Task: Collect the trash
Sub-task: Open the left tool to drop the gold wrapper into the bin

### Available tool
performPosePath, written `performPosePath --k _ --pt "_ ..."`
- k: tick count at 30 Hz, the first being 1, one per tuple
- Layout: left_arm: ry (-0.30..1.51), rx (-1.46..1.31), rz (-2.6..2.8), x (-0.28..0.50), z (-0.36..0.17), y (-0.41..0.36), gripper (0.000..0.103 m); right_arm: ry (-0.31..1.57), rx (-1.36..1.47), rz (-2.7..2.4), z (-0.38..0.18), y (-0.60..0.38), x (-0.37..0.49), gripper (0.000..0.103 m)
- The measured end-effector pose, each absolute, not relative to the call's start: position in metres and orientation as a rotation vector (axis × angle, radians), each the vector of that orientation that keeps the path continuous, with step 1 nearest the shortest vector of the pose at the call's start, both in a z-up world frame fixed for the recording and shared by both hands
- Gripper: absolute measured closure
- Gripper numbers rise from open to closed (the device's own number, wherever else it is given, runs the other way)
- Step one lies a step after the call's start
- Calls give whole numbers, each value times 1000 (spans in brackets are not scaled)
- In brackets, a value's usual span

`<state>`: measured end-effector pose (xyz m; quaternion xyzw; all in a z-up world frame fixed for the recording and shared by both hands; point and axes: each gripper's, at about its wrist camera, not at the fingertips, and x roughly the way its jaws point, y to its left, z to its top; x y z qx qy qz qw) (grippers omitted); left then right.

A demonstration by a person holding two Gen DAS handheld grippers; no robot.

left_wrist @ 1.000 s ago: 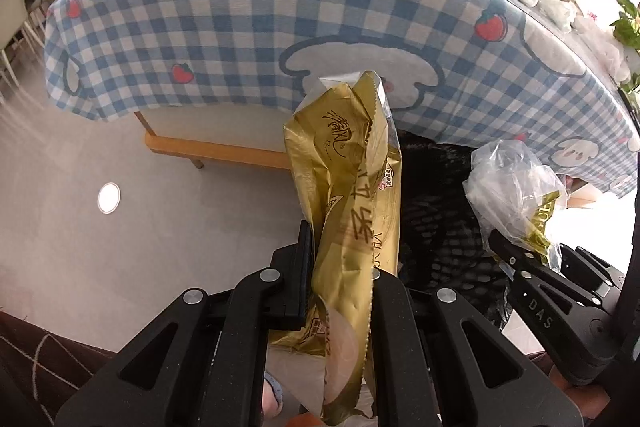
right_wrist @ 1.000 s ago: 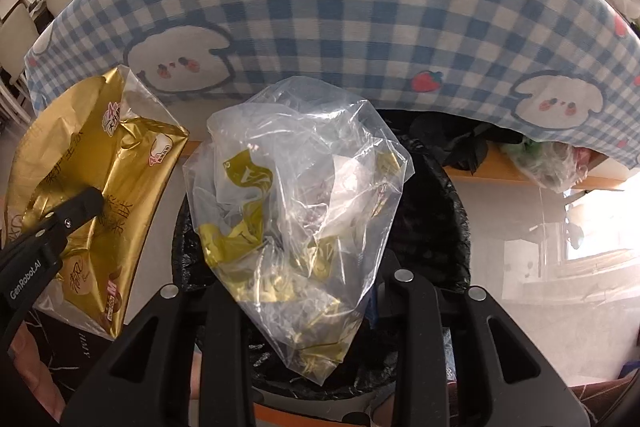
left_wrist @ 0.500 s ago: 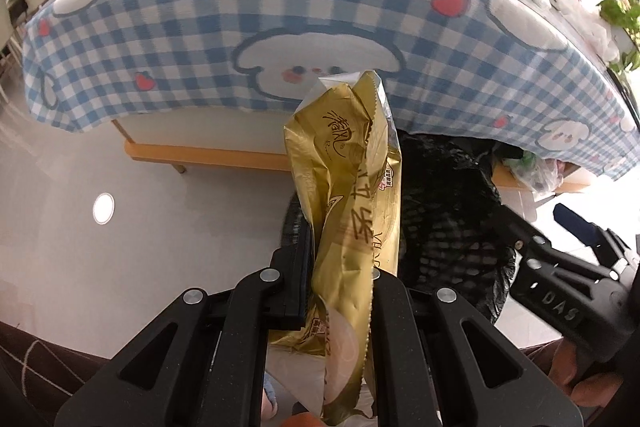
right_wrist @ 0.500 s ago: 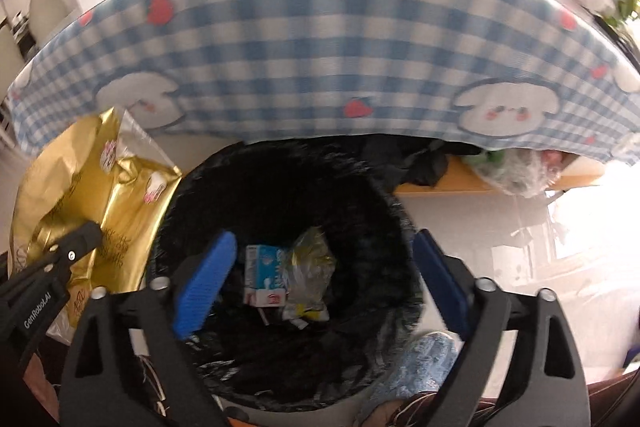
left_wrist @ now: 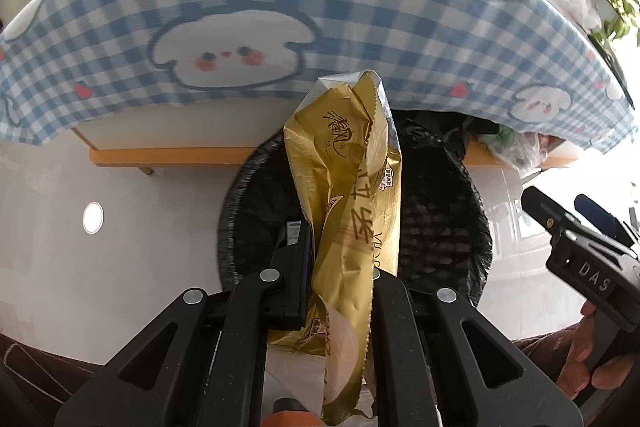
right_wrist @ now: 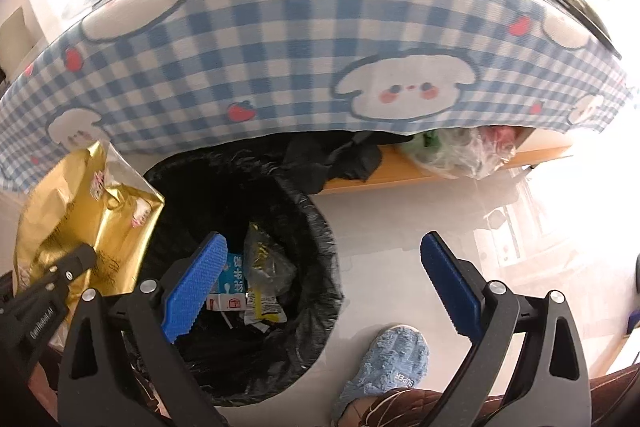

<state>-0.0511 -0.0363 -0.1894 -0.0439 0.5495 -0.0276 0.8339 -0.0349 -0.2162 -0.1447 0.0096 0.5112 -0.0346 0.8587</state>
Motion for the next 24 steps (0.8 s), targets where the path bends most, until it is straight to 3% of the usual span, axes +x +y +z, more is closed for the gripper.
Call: performPosePath --k 11,16,19,21,24 --pt "1161 -50 -120 -47 -193 -70 94 1048 28 -114 -139 -234 -35 10" --pt "1143 -30 -119 -47 -190 -75 79 1036 21 -107 -134 -231 -36 9" --pt "1138 -24 -107 -47 -187 -73 66 1029 22 -104 -131 -230 -37 9" --pt "1123 -13 -93 -49 -184 -70 48 1028 26 -104 -130 -230 -37 9" --pt "1102 -2 -79 -50 -176 -67 39 1019 28 -104 -126 -229 -37 9"
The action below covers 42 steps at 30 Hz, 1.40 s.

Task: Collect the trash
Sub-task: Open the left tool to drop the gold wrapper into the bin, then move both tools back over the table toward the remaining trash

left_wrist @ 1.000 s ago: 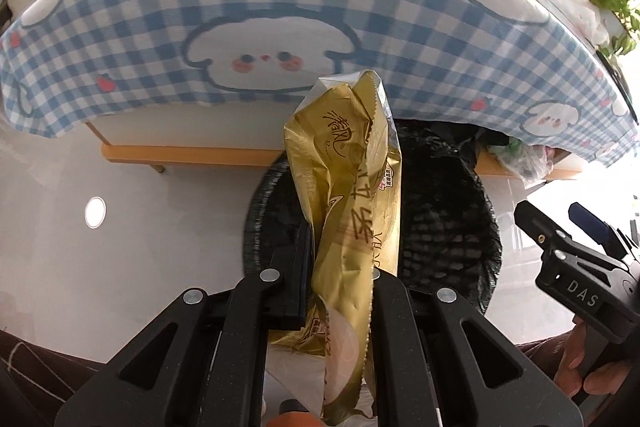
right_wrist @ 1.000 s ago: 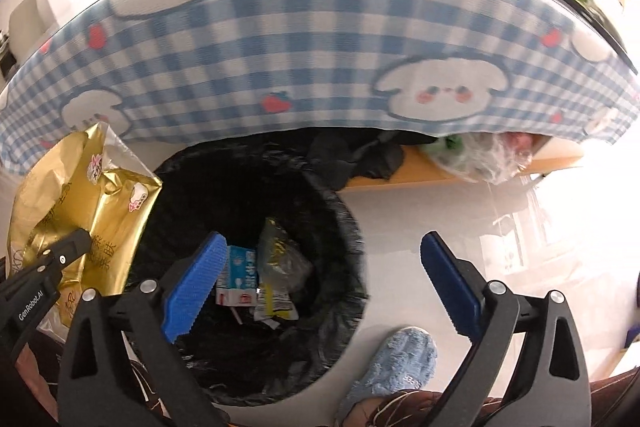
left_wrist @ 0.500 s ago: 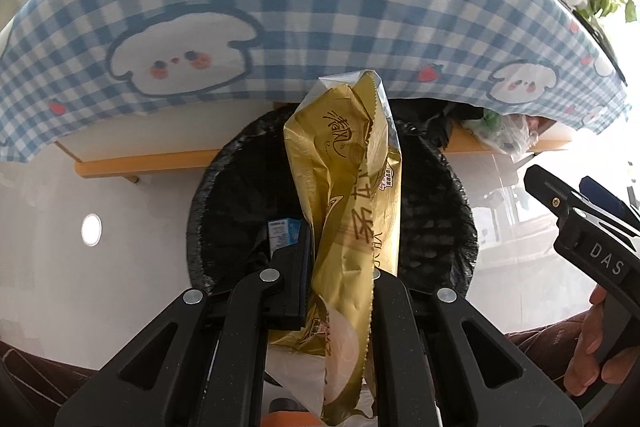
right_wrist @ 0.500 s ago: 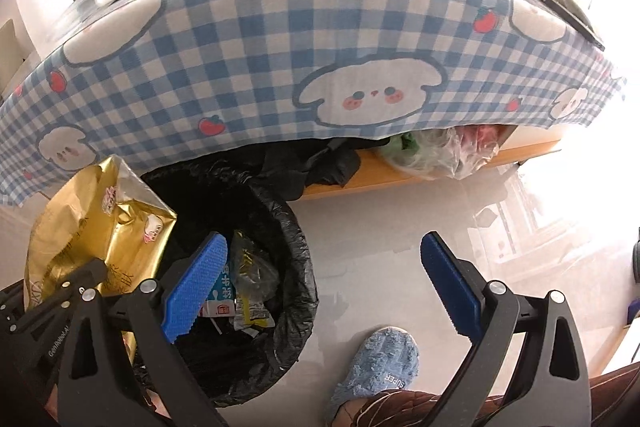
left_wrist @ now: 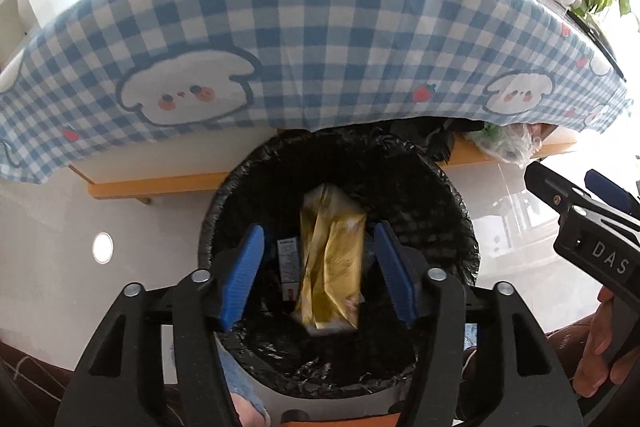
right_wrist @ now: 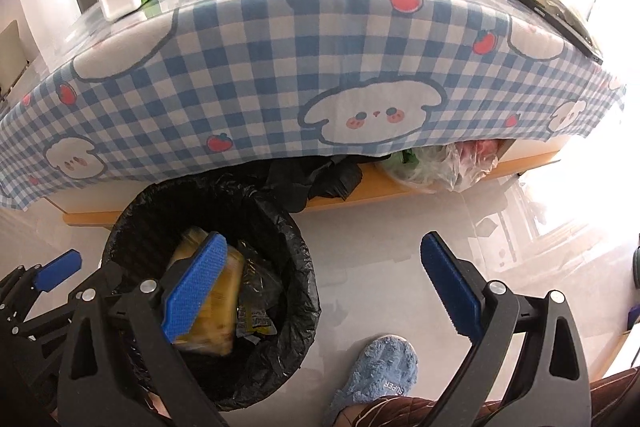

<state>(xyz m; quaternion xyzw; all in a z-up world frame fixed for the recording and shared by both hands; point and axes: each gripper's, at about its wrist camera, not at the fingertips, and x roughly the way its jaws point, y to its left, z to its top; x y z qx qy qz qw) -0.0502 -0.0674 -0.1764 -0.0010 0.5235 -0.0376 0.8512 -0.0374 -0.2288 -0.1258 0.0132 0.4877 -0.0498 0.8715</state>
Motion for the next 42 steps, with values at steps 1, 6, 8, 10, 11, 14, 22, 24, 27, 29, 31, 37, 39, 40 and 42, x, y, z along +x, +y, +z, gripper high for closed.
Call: performPosePath --k 1,6,8,10,11,14,22,24,27,29,31,37,39,40,42 --pt "1096 -6 -79 -51 -174 -66 37 1016 30 -103 -124 -228 -38 9" --pt "1054 -3 -70 -54 -154 -56 26 987 44 -94 -108 -227 -39 9" --pt "1032 -10 -70 -56 -140 -52 20 972 44 -92 -101 -227 -40 9" --pt "1025 -25 -81 -55 -132 -53 17 968 52 -90 -94 -228 -40 9" --pt "1016 -35 -91 -55 -127 -54 15 963 59 -85 -89 -228 -40 9" --pt "978 -31 -86 -59 -111 -54 9 939 56 -77 -76 -227 -42 9" --pt "933 -43 -93 -64 -79 -43 6 875 34 -59 -42 -223 -47 9" --pt "924 -43 -94 -64 -71 -40 6 860 29 -50 -32 -222 -46 9" --pt "926 -50 -94 -62 -59 -36 6 840 12 -40 -18 -219 -44 9" --pt "929 -58 -95 -59 -51 -32 6 829 6 -33 -10 -218 -42 9" --pt "926 -58 -81 -54 -44 -28 6 820 5 -28 -2 -218 -39 9" --pt "919 -64 -61 -32 -29 -19 6 802 10 -10 16 -216 -20 9" --pt "912 -56 -53 -24 -25 -18 6 794 -5 -11 20 -215 -15 9" --pt "909 -56 -49 -19 -22 -17 6 793 -7 -11 21 -215 -12 9" --pt "906 -60 -46 -9 -18 -15 6 795 0 -1 23 -217 -4 9"
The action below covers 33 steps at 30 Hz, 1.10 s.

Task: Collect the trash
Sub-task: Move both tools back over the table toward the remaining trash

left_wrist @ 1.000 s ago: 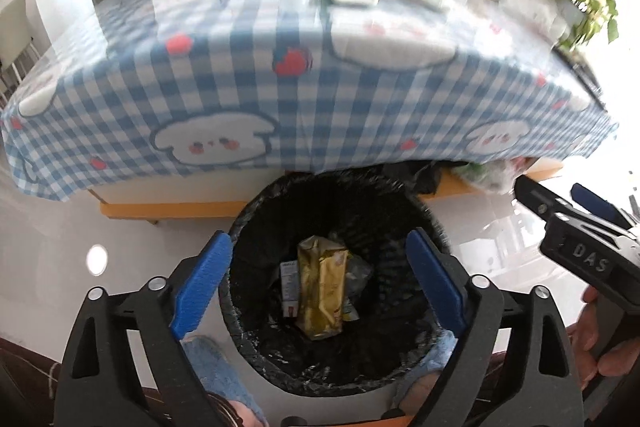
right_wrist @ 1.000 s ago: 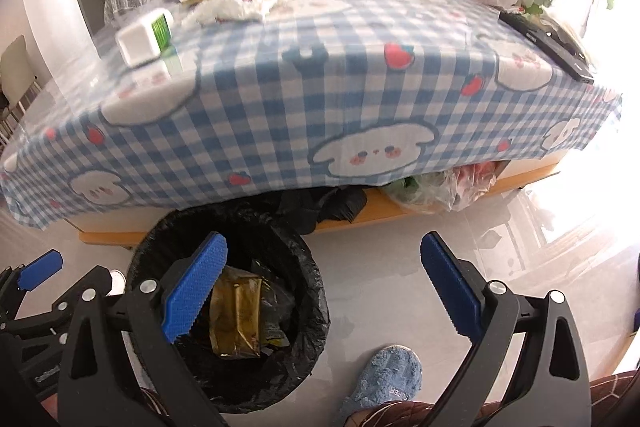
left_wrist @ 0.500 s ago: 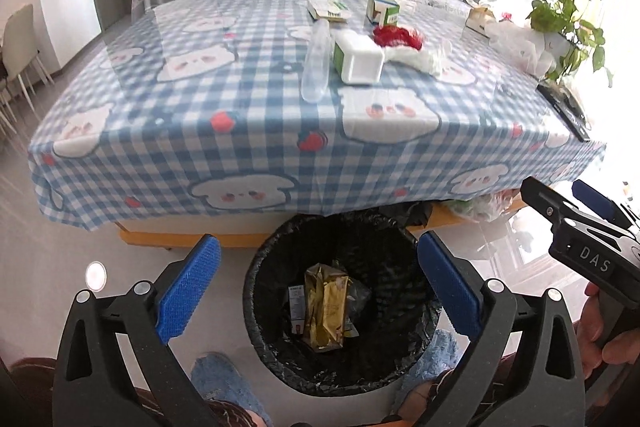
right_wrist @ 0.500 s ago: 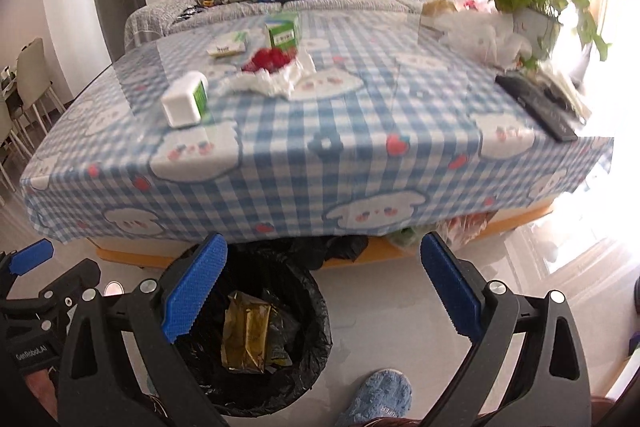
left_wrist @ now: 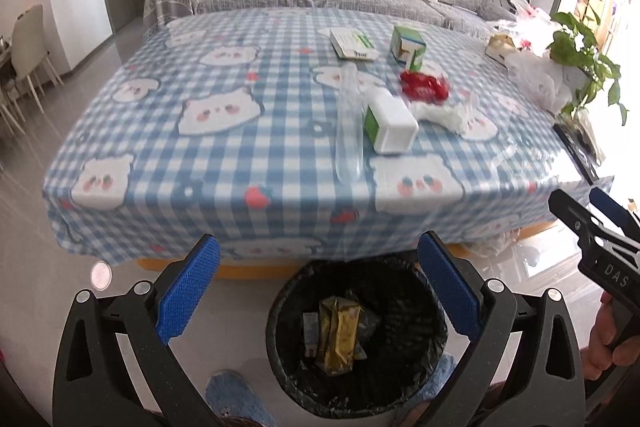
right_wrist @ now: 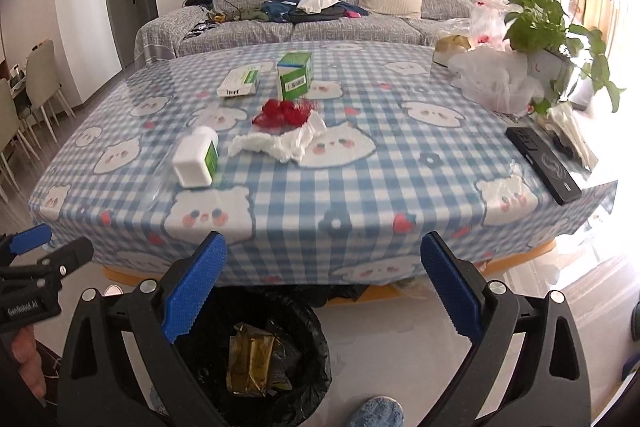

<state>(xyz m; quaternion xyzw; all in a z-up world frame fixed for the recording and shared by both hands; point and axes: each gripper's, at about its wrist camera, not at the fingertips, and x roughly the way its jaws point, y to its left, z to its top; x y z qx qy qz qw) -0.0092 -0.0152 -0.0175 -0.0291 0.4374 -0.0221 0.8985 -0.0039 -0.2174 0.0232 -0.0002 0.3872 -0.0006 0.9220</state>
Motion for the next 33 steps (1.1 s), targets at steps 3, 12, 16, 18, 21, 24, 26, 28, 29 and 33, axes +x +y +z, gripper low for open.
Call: performPosePath --k 3,12,16,18,21,24,26,28,29,33 --pt "907 -59 -40 5 -12 -13 6 794 6 0 26 -220 6 9" --pt "900 -43 -13 62 6 -15 6 816 -9 17 29 -217 51 9" --pt "909 -39 -18 89 8 -17 6 812 -10 31 33 -213 71 10" --pt "912 -32 -16 102 8 -20 6 806 -32 31 33 -209 82 10" --pt "919 -26 -14 121 6 -23 6 800 -41 38 28 -206 95 10" --pt "929 -30 -3 142 3 -23 6 817 -38 42 19 -205 106 10" --pt "928 -35 5 154 3 -23 6 826 -43 39 13 -204 111 10" --pt "929 -36 10 166 2 -23 6 837 -43 39 8 -205 116 10" --pt "929 -37 12 172 1 -24 6 842 -41 40 5 -206 119 11" --pt "931 -38 16 196 -2 -25 6 852 -28 36 -2 -208 127 13"
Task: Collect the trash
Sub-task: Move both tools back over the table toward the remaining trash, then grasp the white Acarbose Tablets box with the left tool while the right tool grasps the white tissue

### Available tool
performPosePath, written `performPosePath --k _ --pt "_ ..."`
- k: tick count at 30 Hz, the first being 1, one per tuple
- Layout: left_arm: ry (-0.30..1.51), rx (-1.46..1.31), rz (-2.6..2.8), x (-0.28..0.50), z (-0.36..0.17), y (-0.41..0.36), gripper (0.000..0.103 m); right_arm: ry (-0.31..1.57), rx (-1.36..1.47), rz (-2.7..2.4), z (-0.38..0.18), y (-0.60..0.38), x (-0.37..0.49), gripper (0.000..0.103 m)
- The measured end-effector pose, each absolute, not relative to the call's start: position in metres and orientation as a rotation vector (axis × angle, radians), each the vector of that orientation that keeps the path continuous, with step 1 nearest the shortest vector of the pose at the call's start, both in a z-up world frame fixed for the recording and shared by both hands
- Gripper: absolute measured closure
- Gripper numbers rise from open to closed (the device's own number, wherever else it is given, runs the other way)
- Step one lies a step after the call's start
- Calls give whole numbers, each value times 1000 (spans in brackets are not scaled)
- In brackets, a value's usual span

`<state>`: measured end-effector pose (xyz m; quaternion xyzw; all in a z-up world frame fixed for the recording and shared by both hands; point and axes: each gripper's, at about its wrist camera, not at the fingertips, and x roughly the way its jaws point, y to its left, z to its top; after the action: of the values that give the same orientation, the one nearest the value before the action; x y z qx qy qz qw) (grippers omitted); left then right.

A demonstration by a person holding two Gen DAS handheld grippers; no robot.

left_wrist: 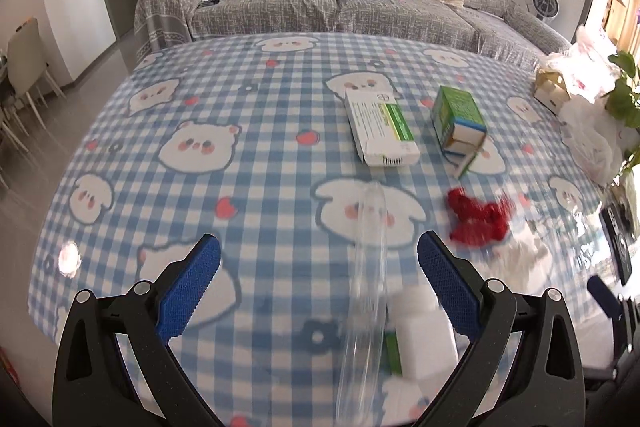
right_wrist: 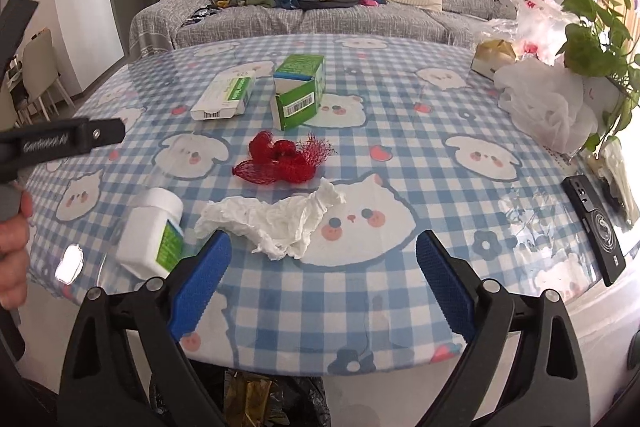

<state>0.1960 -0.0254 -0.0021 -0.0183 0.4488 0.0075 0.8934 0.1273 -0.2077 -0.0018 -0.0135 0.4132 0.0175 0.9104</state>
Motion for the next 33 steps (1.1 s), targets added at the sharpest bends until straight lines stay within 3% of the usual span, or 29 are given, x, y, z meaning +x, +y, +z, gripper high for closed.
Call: performPosePath --k 19,33 --pt "996 -61 -3 313 -28 -46 6 912 -35 68 -31 -200 175 22" --pt "1055 30 -44 372 -44 -77 6 935 -22 137 -29 -190 190 23"
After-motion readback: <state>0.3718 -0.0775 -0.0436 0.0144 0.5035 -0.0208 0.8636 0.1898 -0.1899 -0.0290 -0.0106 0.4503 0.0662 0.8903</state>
